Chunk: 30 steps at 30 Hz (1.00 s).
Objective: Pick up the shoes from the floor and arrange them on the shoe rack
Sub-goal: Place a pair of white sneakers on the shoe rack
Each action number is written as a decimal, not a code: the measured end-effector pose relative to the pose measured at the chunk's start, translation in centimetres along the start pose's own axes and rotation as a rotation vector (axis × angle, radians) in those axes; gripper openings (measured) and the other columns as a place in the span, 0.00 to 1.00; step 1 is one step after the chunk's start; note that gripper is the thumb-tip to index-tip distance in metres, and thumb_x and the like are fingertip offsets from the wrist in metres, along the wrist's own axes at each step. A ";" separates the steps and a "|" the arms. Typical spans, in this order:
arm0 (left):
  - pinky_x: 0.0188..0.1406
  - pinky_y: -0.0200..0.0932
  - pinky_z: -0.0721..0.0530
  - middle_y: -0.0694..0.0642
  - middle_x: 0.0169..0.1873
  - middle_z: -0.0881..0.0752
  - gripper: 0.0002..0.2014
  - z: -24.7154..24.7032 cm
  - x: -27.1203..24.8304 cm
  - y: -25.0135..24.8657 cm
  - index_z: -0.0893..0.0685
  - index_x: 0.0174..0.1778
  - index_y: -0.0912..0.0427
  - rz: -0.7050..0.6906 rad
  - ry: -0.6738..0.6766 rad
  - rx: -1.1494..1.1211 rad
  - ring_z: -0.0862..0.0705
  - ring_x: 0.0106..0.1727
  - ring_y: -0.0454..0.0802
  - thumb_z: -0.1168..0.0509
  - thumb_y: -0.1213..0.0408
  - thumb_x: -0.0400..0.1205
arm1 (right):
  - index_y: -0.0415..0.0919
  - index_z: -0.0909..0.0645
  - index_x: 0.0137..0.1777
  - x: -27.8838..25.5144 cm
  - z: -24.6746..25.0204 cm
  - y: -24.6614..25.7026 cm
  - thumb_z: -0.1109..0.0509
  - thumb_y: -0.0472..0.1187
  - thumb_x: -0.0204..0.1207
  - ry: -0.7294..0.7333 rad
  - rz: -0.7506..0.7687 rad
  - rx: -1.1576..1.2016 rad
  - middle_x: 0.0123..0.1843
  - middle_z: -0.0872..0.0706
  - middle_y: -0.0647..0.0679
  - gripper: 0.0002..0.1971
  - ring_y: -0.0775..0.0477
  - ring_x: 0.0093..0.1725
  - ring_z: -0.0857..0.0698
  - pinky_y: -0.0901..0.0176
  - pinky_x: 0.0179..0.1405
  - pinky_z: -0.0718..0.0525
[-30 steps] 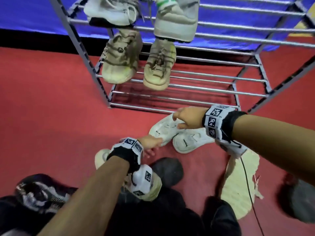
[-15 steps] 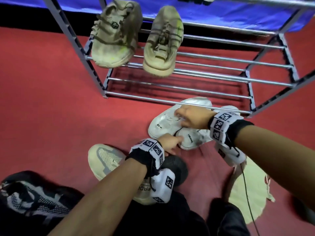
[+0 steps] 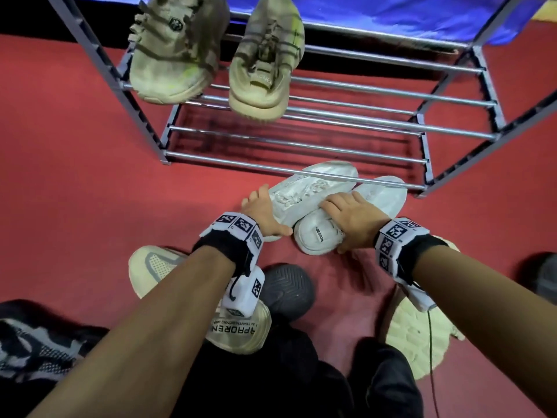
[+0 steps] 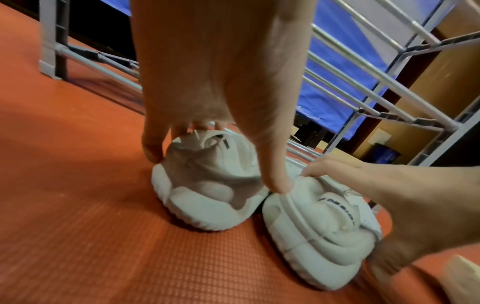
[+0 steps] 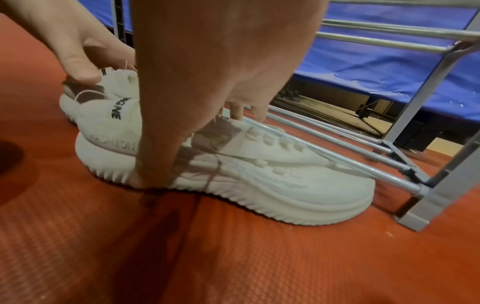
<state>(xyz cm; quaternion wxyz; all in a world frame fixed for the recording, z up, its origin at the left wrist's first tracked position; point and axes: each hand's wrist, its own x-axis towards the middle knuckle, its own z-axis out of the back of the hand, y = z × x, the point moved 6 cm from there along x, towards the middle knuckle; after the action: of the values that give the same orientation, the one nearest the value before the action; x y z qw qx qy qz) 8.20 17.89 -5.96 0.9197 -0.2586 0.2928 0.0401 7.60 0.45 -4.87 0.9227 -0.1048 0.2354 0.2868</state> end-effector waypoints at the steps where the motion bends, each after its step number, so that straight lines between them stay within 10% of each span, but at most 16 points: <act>1: 0.72 0.51 0.34 0.60 0.75 0.36 0.52 0.0 0.3 0.0 0.48 0.81 0.60 0.010 -0.002 0.024 0.37 0.76 0.60 0.22 0.54 0.68 | 0.39 0.39 0.77 -0.1 0.1 0.0 0.24 0.55 0.62 -0.016 0.012 -0.004 0.75 0.33 0.43 0.46 0.41 0.74 0.33 0.48 0.75 0.38; 9: 0.61 0.54 0.21 0.61 0.64 0.25 0.42 0.3 0.9 0.9 0.36 0.71 0.58 0.020 0.009 0.012 0.23 0.63 0.60 0.22 0.55 0.65 | 0.40 0.35 0.74 -1.5 0.2 1.4 0.25 0.59 0.63 -0.002 0.118 0.020 0.75 0.31 0.45 0.43 0.41 0.71 0.30 0.49 0.68 0.31; 17: 0.46 0.46 0.24 0.61 0.59 0.21 0.37 3.0 -0.3 4.8 0.34 0.64 0.62 0.094 0.019 0.119 0.22 0.52 0.56 0.24 0.50 0.67 | 0.39 0.31 0.65 -7.1 5.5 -2.7 0.17 0.55 0.54 -0.306 -0.148 0.595 0.56 0.28 0.48 0.42 0.46 0.59 0.27 0.52 0.59 0.24; 22: 0.56 0.48 0.24 0.62 0.67 0.24 0.45 2.5 -1.6 6.1 0.37 0.72 0.64 0.161 0.100 0.180 0.23 0.65 0.60 0.25 0.42 0.67 | 0.42 0.33 0.60 -10.6 9.4 -4.7 0.22 0.57 0.59 -0.548 -0.399 0.790 0.58 0.28 0.46 0.35 0.44 0.59 0.25 0.48 0.59 0.21; 27: 0.67 0.50 0.25 0.59 0.68 0.25 0.51 1.2 -2.1 6.7 0.36 0.72 0.64 0.190 0.199 0.116 0.24 0.68 0.59 0.24 0.36 0.62 | 0.34 0.34 0.76 -7.9 5.8 -6.4 0.26 0.66 0.62 -0.061 -0.832 0.624 0.72 0.27 0.34 0.50 0.35 0.70 0.25 0.48 0.66 0.23; 30: 0.56 0.44 0.21 0.54 0.57 0.18 0.46 0.4 -2.3 7.2 0.25 0.62 0.62 0.140 0.272 -0.059 0.19 0.57 0.53 0.26 0.31 0.57 | 0.33 0.36 0.78 -6.2 0.6 -5.9 0.30 0.66 0.65 0.034 -0.942 0.637 0.74 0.28 0.34 0.49 0.33 0.73 0.27 0.47 0.69 0.26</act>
<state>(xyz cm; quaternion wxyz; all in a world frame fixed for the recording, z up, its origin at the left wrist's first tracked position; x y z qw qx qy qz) 4.83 24.46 -7.66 0.8585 -0.2677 0.4306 0.0772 6.73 -7.11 -0.90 0.9332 0.0802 0.2527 -0.2427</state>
